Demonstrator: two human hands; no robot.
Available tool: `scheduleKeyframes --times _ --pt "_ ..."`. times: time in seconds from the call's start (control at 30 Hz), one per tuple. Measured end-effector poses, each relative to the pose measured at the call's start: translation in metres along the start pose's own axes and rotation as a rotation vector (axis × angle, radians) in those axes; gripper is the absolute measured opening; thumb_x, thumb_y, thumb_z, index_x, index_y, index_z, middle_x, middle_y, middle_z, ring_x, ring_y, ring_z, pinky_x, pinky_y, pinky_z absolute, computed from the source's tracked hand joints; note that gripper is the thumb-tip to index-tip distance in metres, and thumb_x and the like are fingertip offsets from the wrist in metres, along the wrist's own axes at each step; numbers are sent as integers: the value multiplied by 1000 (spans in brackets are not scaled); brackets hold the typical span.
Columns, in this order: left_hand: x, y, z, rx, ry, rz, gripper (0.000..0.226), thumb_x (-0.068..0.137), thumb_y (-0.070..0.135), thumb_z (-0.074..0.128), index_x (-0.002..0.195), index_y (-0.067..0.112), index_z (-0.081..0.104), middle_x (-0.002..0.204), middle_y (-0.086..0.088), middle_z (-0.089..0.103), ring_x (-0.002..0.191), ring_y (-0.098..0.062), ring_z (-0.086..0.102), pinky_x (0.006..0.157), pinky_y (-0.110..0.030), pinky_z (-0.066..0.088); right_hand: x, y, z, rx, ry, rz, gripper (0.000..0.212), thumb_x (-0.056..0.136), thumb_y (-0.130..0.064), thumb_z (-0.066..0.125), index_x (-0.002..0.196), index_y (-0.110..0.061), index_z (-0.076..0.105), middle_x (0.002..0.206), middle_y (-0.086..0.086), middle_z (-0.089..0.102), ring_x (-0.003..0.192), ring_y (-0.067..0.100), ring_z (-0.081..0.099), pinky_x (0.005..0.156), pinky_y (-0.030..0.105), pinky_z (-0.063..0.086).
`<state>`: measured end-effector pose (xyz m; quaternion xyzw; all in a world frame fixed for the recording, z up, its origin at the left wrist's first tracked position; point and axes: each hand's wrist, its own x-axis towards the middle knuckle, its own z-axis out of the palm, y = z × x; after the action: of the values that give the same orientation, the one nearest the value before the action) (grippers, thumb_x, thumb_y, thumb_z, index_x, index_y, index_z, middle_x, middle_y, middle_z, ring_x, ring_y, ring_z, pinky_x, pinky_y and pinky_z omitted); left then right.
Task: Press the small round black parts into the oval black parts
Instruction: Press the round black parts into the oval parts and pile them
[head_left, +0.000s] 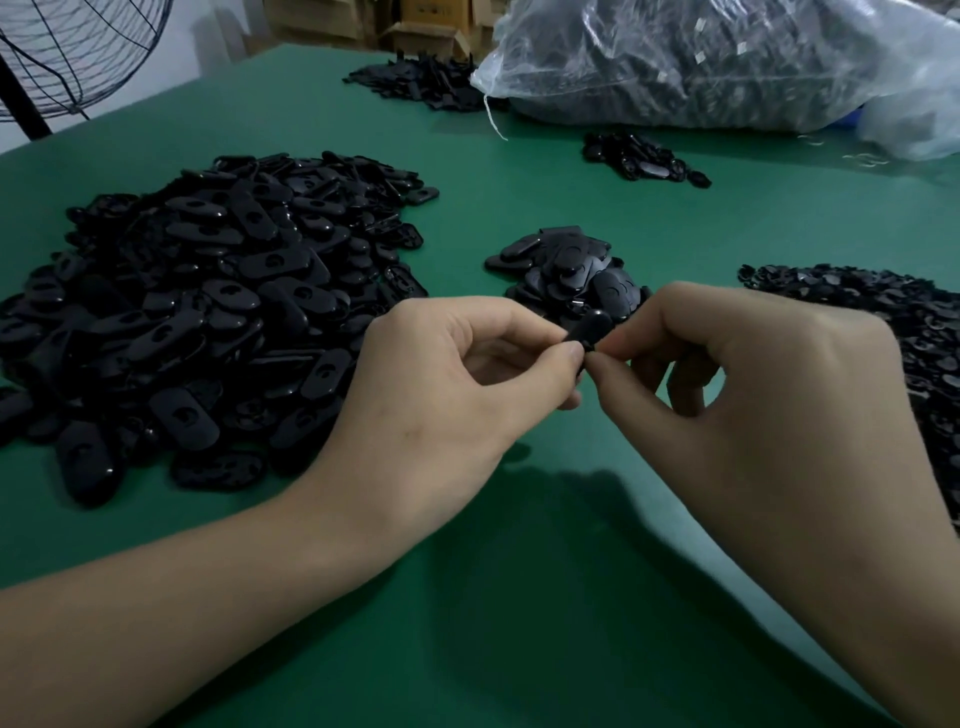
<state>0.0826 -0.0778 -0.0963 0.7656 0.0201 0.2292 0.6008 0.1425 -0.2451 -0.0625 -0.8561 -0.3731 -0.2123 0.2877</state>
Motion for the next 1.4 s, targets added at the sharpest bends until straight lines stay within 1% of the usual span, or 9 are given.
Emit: scheduleKeyframes --times 0.1,0.3,0.4,0.53,0.83,1.07,1.13,1.23,1.4 --pt "1 2 -1 53 40 37 8 89 17 76 83 20 79 74 6 78 74 -14 78 72 -30 63 1 0 -1 61 -14 56 12 85 -43 68 77 -34 70 65 -18 64 57 9 61 58 30 51" --pt "1 8 -3 141 126 162 5 88 19 78 86 22 80 77 9 78 73 -12 77 71 -27 62 5 1 8 986 -256 571 7 89 -24 70 89 -17 67 73 5 72 48 21 56 48 28 43" --pt "0 11 -1 173 129 215 10 89 15 77 89 25 80 77 14 77 73 -6 75 69 -17 58 5 -1 11 1234 -315 614 8 82 -24 70 84 -17 68 72 9 65 46 18 51 43 23 40" --pt "0 12 0 200 127 270 18 88 12 77 87 29 77 80 19 77 76 0 74 68 -13 56 6 4 15 1430 -333 606 9 74 -17 75 81 -18 69 72 7 67 48 13 52 46 22 44" --pt "-1 14 -3 350 157 400 16 88 11 78 96 24 80 87 18 76 80 -1 74 76 -19 58 7 10 20 1565 -365 623 16 66 -19 76 82 -19 73 70 4 67 51 10 54 50 21 48" --pt "2 16 -10 535 120 564 8 93 9 75 98 9 81 94 5 77 87 -3 72 83 -18 54 6 12 20 1630 -427 643 22 69 -14 76 90 -19 74 72 4 66 51 10 52 56 23 49" --pt "2 16 -11 565 121 586 8 94 9 74 98 8 81 94 3 77 87 -4 71 83 -20 55 6 13 20 1641 -435 648 26 67 -6 79 88 -21 74 72 4 67 51 10 53 57 23 49" --pt "3 17 -10 554 140 594 8 94 9 74 97 8 81 93 3 77 84 -3 70 81 -22 57 5 15 19 1683 -449 604 30 64 -17 85 92 -21 75 76 3 69 55 9 55 62 22 50" --pt "4 17 -9 523 148 562 8 92 8 74 96 8 81 88 3 78 80 -8 73 76 -26 58 5 15 22 1704 -433 584 32 67 -19 83 97 -17 71 77 2 68 57 8 55 64 20 50"
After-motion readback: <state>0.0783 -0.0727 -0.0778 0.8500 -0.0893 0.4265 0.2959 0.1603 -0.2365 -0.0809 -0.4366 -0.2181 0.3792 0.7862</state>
